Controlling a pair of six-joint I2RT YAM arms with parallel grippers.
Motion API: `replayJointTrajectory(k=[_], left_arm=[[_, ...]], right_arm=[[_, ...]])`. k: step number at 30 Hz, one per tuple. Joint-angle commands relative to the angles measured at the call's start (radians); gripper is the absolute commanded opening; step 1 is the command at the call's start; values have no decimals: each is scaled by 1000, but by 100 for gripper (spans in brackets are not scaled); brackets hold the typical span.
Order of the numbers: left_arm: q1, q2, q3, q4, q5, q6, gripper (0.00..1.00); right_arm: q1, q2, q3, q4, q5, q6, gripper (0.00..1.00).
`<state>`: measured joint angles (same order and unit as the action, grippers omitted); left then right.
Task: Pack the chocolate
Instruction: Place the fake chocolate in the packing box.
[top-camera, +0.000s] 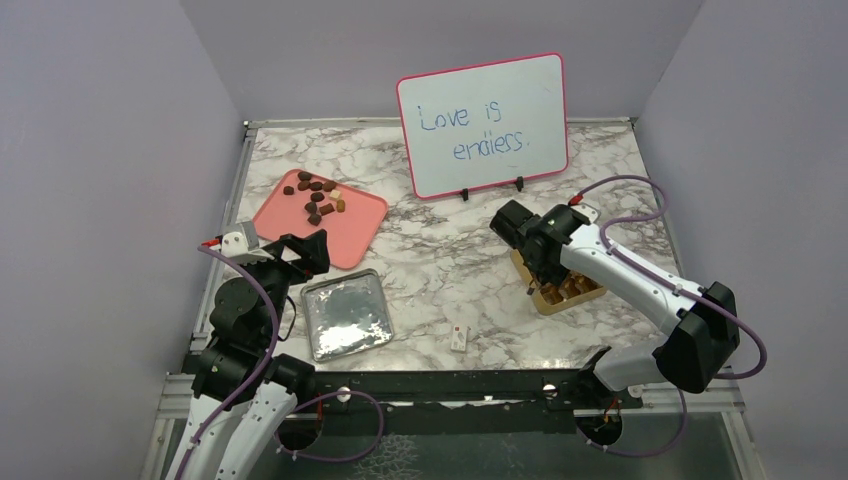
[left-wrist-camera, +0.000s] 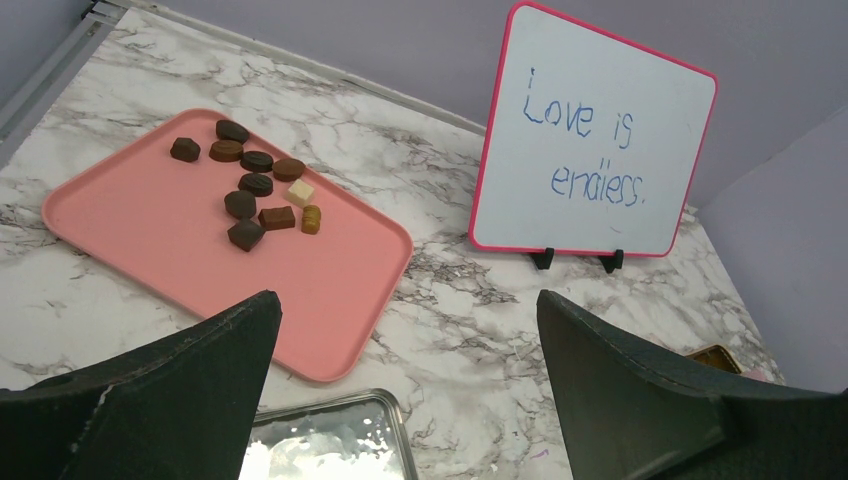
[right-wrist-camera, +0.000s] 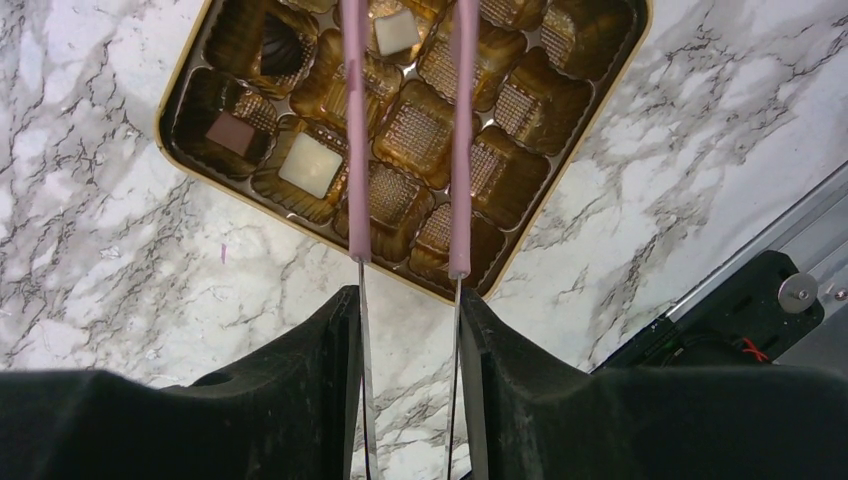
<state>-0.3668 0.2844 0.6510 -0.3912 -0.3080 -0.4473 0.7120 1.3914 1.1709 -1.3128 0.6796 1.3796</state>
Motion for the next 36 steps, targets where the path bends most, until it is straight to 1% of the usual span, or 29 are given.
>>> replayJointTrajectory(k=[1, 6, 13, 17, 21, 26, 30, 33, 36], left_arm=[[5, -1, -1, 20, -7, 4, 99], [5, -2, -1, 20, -9, 4, 99], [5, -7, -1, 20, -11, 4, 99], [5, -11, -2, 20, -13, 4, 99], [5, -14, -2, 20, -15, 5, 99], [5, -25, -4, 20, -19, 5, 99], [5, -24, -3, 20, -20, 5, 99], [5, -24, -2, 20, -20, 5, 99], [5, -33, 0, 17, -29, 4, 99]], right_arm=[[-5, -4, 3, -33, 79, 40, 42], [-5, -6, 23, -50, 89, 32, 41], [-4, -8, 78, -29, 103, -51, 40], [-5, -6, 116, 33, 86, -142, 40], [-5, -17, 142, 133, 36, -249, 39], [-5, -44, 113, 379, -109, -487, 39], [-5, -48, 90, 531, -246, -646, 39], [-4, -78, 25, 727, -419, -807, 39], [-3, -97, -30, 868, -575, -901, 39]])
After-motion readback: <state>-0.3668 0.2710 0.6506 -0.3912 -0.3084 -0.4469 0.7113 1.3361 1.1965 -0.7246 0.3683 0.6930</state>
